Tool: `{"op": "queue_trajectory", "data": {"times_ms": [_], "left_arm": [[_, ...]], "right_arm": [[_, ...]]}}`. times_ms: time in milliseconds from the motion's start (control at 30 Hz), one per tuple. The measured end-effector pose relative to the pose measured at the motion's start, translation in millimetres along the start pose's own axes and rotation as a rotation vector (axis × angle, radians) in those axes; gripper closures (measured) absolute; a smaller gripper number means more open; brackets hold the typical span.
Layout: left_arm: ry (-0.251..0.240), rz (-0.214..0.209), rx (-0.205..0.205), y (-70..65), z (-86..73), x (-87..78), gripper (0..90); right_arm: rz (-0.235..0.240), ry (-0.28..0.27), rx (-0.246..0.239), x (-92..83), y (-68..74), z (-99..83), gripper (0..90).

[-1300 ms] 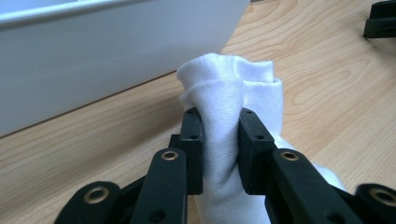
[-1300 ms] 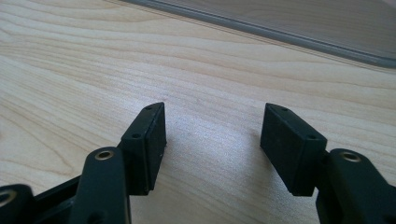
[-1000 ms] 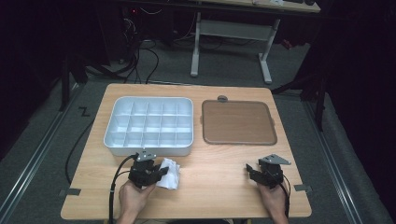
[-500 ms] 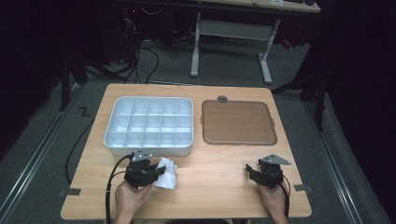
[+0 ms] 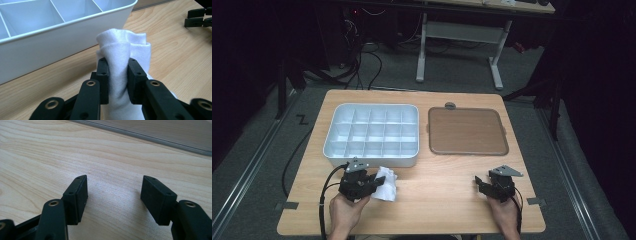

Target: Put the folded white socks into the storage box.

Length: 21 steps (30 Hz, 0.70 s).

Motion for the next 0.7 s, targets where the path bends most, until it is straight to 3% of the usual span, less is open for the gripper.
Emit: {"op": "queue_trajectory", "data": {"times_ms": [700], "left_arm": [[-0.031,-0.017,-0.037,1.4,28.3,-11.1,74.8]], "right_arm": [[0.001,0.000,0.000,0.0,0.1,0.0,39.1]]}}
Point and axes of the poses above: each handheld gripper's, and its own axes: x roughly forward along the jaws, z roughly out of its top, y roughly to its left, the point moved 2 cm from there along x, roughly forward along the jaws, and after that the axes turned 14 degrees about -y, right-handed, at the moved point
